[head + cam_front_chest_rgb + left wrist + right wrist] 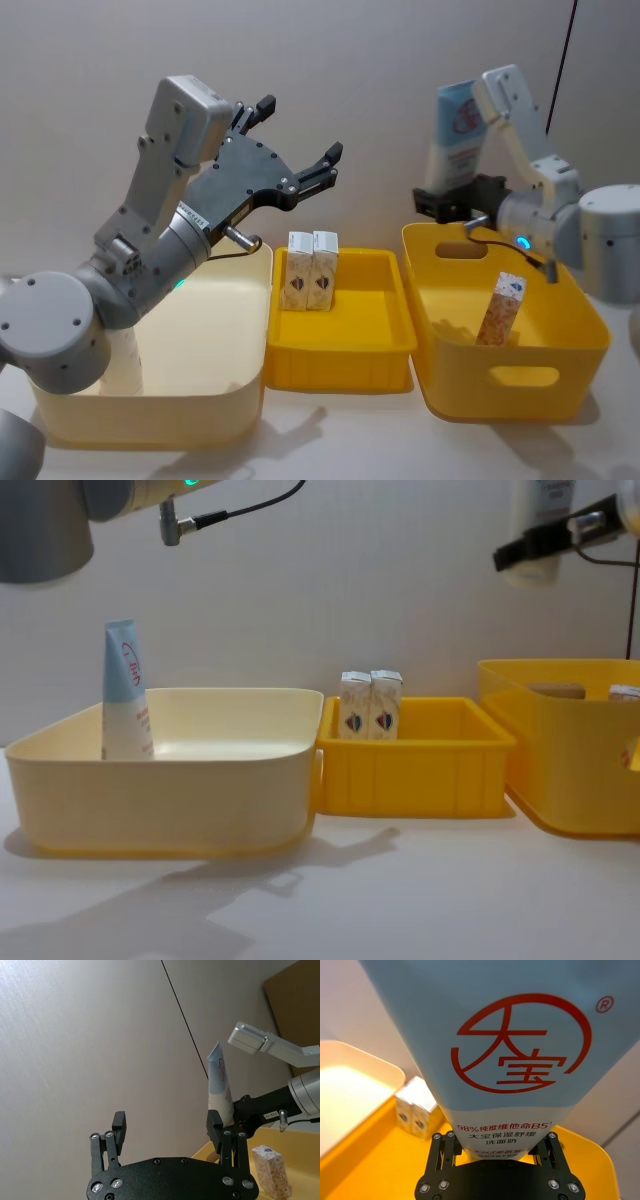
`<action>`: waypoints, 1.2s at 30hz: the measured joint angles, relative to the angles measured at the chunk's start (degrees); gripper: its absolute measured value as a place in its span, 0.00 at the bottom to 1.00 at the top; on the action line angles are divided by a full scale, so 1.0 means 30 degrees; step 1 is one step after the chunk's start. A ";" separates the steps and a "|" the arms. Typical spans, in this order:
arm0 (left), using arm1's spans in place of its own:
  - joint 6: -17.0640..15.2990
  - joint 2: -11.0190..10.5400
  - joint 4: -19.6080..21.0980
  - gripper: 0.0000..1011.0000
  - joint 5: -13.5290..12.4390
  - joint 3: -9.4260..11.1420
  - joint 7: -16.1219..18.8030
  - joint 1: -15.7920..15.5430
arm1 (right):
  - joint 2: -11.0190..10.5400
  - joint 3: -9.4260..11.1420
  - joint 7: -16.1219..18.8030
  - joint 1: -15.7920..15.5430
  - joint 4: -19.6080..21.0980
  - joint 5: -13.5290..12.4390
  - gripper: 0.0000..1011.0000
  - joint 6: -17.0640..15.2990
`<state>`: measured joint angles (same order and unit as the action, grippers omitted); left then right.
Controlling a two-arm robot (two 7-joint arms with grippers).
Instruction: Bimanual collaborative sorting of washing and personal care products
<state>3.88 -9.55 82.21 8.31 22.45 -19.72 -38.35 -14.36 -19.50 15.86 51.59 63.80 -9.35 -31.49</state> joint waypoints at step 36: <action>0.0002 0.0005 0.0001 0.99 0.0000 0.0001 0.0002 0.0001 | -0.0910 -0.6231 1.0497 0.7629 -1.0422 0.3004 0.67 -0.3380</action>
<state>3.88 -9.54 82.21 8.31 22.45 -19.72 -38.35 -17.08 -38.20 47.35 74.48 32.53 -0.34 -41.63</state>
